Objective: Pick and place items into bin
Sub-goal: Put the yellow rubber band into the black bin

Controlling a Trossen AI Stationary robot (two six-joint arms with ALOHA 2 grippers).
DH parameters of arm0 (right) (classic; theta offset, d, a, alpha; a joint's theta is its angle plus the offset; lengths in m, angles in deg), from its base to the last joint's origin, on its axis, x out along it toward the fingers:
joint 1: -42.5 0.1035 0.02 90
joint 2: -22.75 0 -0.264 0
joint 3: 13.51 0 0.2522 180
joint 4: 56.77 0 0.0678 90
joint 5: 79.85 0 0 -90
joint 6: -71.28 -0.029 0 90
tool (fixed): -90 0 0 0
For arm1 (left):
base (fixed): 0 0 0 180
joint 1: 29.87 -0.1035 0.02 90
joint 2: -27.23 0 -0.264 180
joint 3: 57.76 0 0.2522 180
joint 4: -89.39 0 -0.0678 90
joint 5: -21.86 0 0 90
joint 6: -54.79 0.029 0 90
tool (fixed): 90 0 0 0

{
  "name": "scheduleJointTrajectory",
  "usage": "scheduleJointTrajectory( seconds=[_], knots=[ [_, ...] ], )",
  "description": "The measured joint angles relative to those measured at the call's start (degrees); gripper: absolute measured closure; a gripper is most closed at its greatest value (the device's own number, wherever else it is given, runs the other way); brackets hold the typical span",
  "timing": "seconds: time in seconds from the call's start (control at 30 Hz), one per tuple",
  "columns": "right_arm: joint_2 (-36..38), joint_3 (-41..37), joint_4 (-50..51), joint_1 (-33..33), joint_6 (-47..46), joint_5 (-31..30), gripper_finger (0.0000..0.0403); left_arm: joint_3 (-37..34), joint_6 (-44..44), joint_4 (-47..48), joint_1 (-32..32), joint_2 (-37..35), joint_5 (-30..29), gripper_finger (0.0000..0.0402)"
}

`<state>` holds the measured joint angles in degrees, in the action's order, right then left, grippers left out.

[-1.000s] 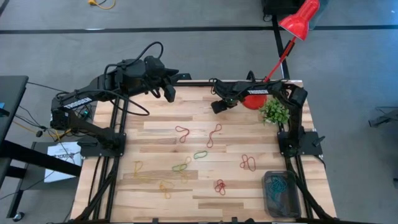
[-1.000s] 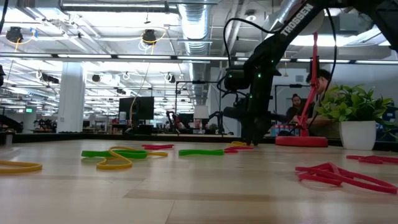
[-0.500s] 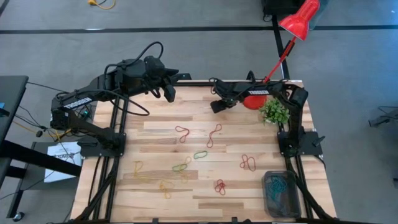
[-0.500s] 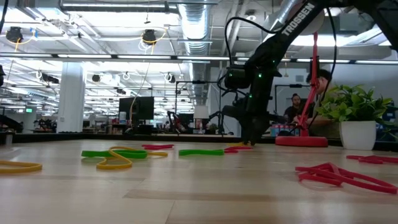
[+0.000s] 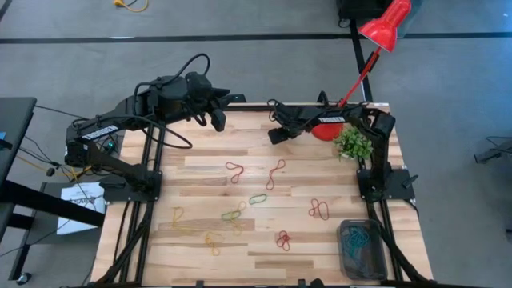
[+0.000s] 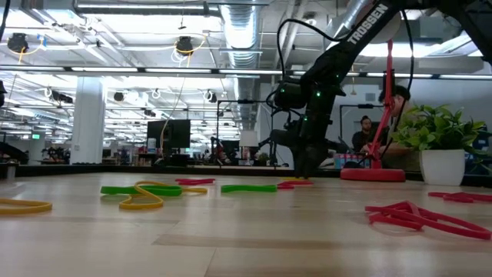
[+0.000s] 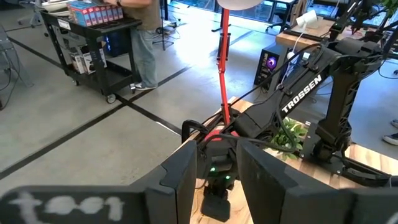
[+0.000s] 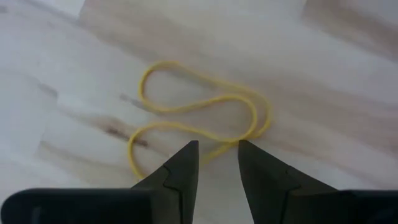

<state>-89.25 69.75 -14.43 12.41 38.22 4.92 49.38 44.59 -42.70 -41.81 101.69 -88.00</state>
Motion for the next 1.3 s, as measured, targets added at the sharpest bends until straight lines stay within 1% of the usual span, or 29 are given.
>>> scheduleJointTrajectory(
  seconds=[0.23, 0.37, 0.5, 0.7, 0.87, 1.0, 1.1, 1.3],
  knots=[
    [0.00, 0.00, -1.97, 0.08, -0.02, -0.46, 0.0297, 0.00, 0.01, 0.00, 0.00, 0.00, 0.00, 0.0297],
    [0.00, -0.26, -2.47, 0.51, -0.02, 0.41, 0.0314, 0.00, 0.02, -0.02, 0.00, 0.01, 0.00, 0.0297],
    [0.10, -1.20, -2.58, 0.86, 0.00, -0.80, 0.0336, 0.00, 0.00, 0.00, 0.00, 0.00, 0.00, 0.0297],
    [0.28, -1.99, -2.93, 0.77, 0.01, -0.87, 0.0341, 0.00, -0.02, 0.00, 0.00, 0.00, 0.00, 0.0297],
    [0.33, -2.12, -2.83, 1.24, 2.31, 0.59, 0.0334, 0.00, -0.04, 0.00, 0.00, 0.00, 0.00, 0.0297],
    [0.33, -2.12, -2.83, 1.48, 3.50, 1.53, 0.0321, 0.00, -0.30, 0.00, 0.00, 0.02, 0.00, 0.0297],
    [0.33, -2.12, -2.81, 1.38, 3.54, 3.40, 0.0306, 0.00, -0.55, 0.02, 0.00, 0.02, 0.31, 0.0297],
    [0.42, -2.21, -1.17, 1.53, 2.64, 3.94, 0.0268, 0.00, -0.59, 0.03, 0.02, 0.01, 1.51, 0.0297]
  ],
)
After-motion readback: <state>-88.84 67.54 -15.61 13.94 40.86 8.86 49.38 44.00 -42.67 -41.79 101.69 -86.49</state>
